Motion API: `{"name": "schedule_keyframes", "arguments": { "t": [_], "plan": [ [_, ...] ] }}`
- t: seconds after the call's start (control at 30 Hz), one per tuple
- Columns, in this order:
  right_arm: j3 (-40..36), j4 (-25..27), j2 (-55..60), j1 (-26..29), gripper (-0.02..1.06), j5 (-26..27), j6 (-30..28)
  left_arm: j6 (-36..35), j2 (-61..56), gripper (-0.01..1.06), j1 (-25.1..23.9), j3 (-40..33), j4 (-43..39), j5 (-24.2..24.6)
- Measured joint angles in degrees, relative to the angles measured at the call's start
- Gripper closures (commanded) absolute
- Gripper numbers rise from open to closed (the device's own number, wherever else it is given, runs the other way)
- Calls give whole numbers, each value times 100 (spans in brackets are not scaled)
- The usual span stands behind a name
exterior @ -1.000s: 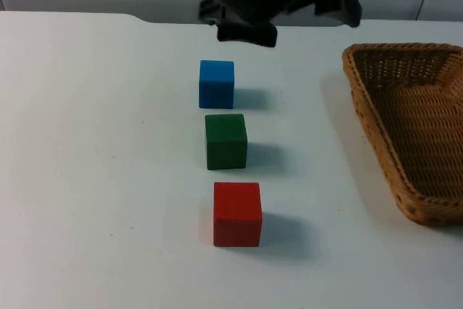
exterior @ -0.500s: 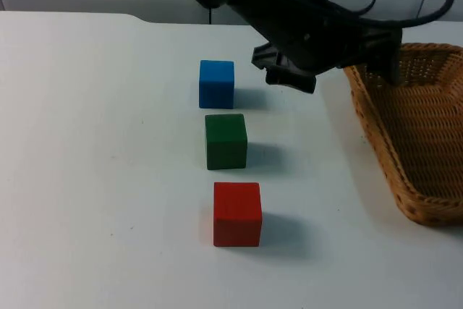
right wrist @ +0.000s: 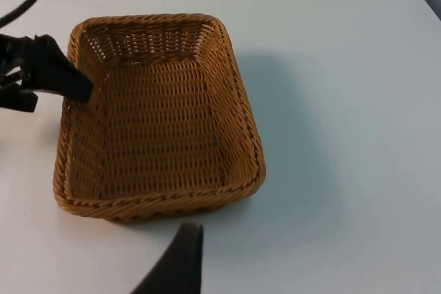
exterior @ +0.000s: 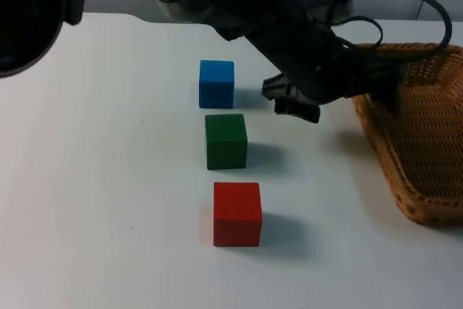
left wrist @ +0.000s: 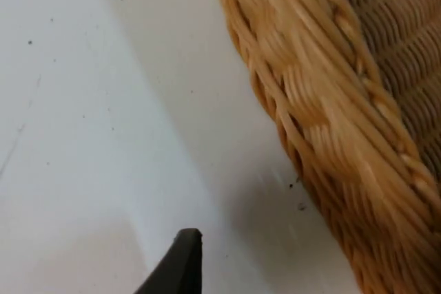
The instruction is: Pick up the basket with the left hand and place the blue cube into the basket with the right hand.
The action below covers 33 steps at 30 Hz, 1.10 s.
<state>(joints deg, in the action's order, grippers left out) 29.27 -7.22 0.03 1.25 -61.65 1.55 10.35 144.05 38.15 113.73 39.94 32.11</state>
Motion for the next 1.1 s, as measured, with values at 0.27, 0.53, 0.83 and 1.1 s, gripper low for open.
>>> {"name": "schedule_keyframes", "arguments": {
  "t": [0.27, 0.53, 0.83, 1.1],
  "plan": [
    [0, 0, 0, 0, 0, 0, 0, -9, 249, 1, 242, 107, -11, -4],
    [0, 0, 0, 0, 0, 0, 0, -118, 294, 1, 253, 143, -11, -122],
    [0, 0, 0, 0, 0, 0, 0, -156, 329, 40, 284, 143, -11, -124],
    [0, 0, 0, 0, 0, 0, 0, -324, 332, 92, 383, 163, 164, -295]
  ]
}}
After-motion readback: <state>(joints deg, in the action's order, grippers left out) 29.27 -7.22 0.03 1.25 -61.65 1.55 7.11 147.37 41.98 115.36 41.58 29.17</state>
